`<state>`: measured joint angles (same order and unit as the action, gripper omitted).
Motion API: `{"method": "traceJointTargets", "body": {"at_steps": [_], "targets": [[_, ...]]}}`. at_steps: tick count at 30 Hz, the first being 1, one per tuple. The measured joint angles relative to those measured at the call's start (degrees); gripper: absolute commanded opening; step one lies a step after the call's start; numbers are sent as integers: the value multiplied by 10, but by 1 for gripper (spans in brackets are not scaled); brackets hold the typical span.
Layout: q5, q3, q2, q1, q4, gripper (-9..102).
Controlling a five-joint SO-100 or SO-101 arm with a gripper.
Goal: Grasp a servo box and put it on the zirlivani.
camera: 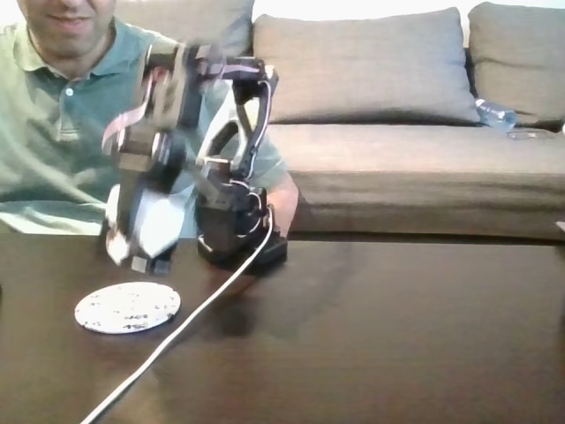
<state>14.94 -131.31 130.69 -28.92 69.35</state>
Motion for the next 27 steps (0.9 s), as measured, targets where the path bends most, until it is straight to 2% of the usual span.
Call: {"method": "traceJointTargets", "body": {"at_steps": [12,27], "targets": [[67,-33,5,-121,-4,11],[41,-84,5,-78,-24,11]]}}
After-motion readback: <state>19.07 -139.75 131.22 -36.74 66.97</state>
